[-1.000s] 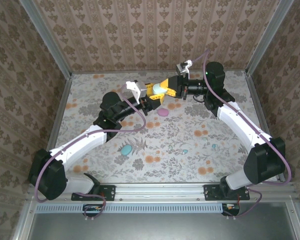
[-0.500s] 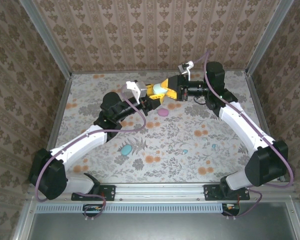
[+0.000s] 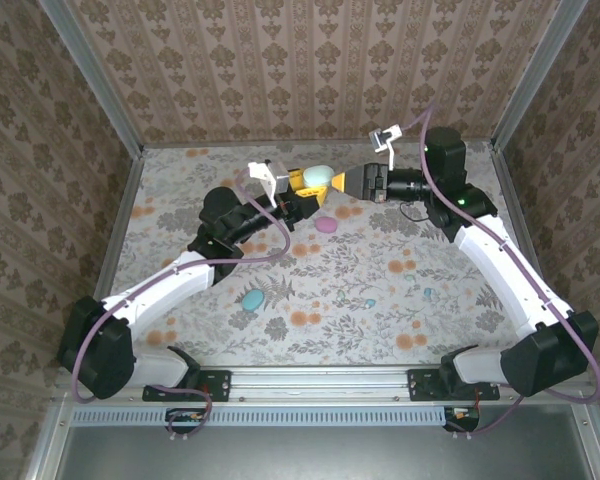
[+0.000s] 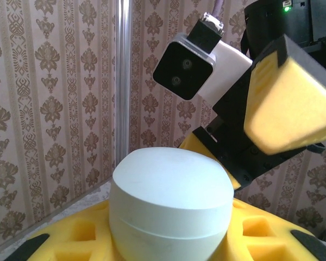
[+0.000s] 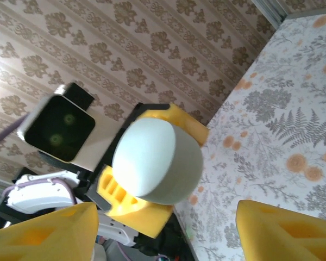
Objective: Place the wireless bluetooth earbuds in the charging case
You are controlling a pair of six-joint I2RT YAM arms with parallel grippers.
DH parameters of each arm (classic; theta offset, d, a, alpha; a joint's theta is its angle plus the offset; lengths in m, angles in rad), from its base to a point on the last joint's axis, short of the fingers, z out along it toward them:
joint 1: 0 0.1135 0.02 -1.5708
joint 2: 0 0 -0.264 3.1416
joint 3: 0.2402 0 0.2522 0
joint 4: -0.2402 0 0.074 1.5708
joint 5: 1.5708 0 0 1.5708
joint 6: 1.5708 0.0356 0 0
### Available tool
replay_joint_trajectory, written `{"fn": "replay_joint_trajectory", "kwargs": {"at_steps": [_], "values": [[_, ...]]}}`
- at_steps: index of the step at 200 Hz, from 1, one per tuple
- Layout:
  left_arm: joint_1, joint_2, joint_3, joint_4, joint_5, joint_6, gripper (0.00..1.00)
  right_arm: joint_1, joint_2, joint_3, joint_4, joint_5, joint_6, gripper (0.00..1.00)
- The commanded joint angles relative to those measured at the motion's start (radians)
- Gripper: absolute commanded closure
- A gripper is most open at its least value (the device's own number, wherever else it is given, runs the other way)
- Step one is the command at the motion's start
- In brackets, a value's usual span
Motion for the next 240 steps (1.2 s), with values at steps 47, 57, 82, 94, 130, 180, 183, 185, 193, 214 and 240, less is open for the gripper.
{"fn": "replay_joint_trajectory", "kwargs": {"at_steps": [47,57,82,94,130,180,183,185,193,214,240], "values": [[0.006,0.016,0.005,0.041,0.028,-0.033,0.65,0.0,0.008,0.035,-0.072,0.032,-0.067,0.32],[0.006,0.017,0.007,0.04,0.028,-0.036,0.66,0.0,0.012,0.034,-0.074,0.035,-0.067,0.32],[0.006,0.017,0.011,0.038,0.031,-0.036,0.66,0.0,0.021,0.036,-0.086,0.042,-0.071,0.32],[0.006,0.017,0.011,0.036,0.034,-0.037,0.66,0.0,0.025,0.038,-0.086,0.043,-0.07,0.33],[0.005,0.018,0.016,0.03,0.043,-0.036,0.66,0.002,0.032,0.044,-0.082,0.052,-0.069,0.32],[0.003,0.016,0.029,-0.016,0.076,-0.008,0.66,0.0,0.042,0.065,-0.011,0.035,0.01,0.32],[0.002,0.015,0.028,-0.018,0.076,-0.006,0.66,0.0,0.043,0.067,-0.012,0.034,0.013,0.32],[0.002,0.013,0.029,-0.02,0.076,-0.005,0.66,0.0,0.043,0.068,-0.011,0.035,0.015,0.32],[0.001,0.013,0.03,-0.029,0.079,0.0,0.66,0.0,0.046,0.075,-0.015,0.039,0.018,0.32],[0.0,0.007,0.027,-0.035,0.085,0.005,0.66,0.0,0.053,0.084,-0.03,0.058,0.017,0.32],[-0.001,0.004,0.026,-0.036,0.098,0.006,0.66,0.0,0.06,0.096,-0.047,0.105,0.027,0.32]]}}
